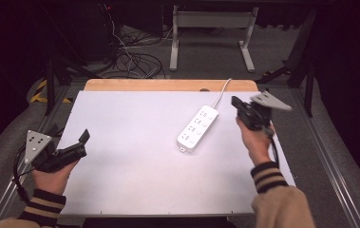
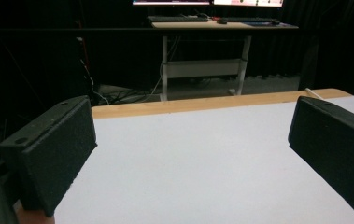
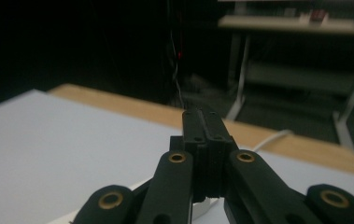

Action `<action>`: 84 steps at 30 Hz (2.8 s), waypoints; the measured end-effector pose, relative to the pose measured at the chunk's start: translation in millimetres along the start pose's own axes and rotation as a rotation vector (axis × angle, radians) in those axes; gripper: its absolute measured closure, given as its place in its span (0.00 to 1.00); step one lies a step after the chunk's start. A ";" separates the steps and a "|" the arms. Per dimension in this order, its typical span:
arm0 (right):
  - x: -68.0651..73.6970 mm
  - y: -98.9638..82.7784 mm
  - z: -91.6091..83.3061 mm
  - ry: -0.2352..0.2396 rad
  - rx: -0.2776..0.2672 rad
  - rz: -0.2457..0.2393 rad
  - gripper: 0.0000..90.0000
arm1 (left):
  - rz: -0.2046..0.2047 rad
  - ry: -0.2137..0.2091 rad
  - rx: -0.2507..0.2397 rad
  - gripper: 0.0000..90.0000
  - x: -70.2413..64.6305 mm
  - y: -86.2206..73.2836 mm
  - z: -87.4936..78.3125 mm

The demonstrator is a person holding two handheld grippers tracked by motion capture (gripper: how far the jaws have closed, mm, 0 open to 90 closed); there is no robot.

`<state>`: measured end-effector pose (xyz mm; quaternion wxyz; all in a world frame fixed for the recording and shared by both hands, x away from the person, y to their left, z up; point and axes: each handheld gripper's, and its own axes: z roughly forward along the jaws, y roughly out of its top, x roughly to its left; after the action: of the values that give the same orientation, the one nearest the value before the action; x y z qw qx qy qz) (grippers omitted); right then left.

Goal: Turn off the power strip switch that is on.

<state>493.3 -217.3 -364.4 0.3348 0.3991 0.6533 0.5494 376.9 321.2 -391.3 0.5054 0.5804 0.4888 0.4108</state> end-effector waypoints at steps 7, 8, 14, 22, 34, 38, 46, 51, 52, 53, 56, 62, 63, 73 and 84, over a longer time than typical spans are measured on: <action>6.6 -41.8 -94.1 -0.028 -0.283 -0.025 1.00 | 0.000 0.023 -0.018 0.02 -3.5 1.4 -1.5; 7.0 -45.1 -98.5 -0.037 -0.268 -0.031 1.00 | -0.005 0.023 -0.019 0.02 -3.8 1.8 -0.6; 1.7 -54.5 -100.7 -0.093 -0.293 -0.016 1.00 | 0.016 0.014 -0.012 0.02 -7.0 1.3 2.3; 9.5 -59.7 -90.9 -0.082 -0.270 -0.065 1.00 | -0.005 0.021 -0.016 0.02 -0.8 1.3 -1.3; 8.2 -62.9 -82.7 -0.105 -0.269 -0.068 0.35 | 0.003 0.014 -0.011 0.02 -1.7 0.9 -0.2; 9.3 -62.8 -77.0 -0.172 -0.241 -0.044 0.08 | 0.000 0.011 -0.010 0.02 -1.2 0.9 -0.1; 12.4 -65.0 -73.4 -0.135 -0.228 -0.066 0.06 | 0.002 0.011 -0.008 0.02 -1.3 0.6 0.1; 11.5 -66.2 -73.1 -0.130 -0.235 -0.063 0.06 | 0.001 0.010 -0.007 0.02 -1.3 0.7 -0.2; 11.9 -66.6 -73.2 -0.130 -0.234 -0.069 0.07 | 0.002 0.009 -0.008 0.02 -1.3 0.7 -0.1; 12.2 -66.8 -73.1 -0.128 -0.233 -0.070 0.07 | 0.003 0.008 -0.007 0.02 -1.3 0.6 -0.1; 12.6 -67.0 -71.9 -0.122 -0.224 -0.072 0.07 | 0.003 0.008 -0.009 0.02 -0.9 0.4 -0.3; 13.4 -67.0 -69.8 -0.114 -0.206 -0.079 0.07 | 0.001 0.008 -0.007 0.02 -0.3 0.2 -0.1; 13.5 -67.2 -69.4 -0.113 -0.202 -0.079 0.07 | 0.003 0.007 -0.006 0.02 -0.4 0.2 0.1; 14.5 -67.9 -66.6 -0.104 -0.177 -0.073 0.07 | 0.000 0.005 -0.002 0.02 0.1 0.0 -0.8; 15.1 -69.6 -64.3 -0.103 -0.156 -0.085 0.08 | 0.003 0.002 0.002 0.02 -0.2 -0.1 0.1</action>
<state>419.4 -238.3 -421.9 0.4211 0.3716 0.6066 0.5627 377.0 321.0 -391.5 0.5038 0.5810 0.4890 0.4117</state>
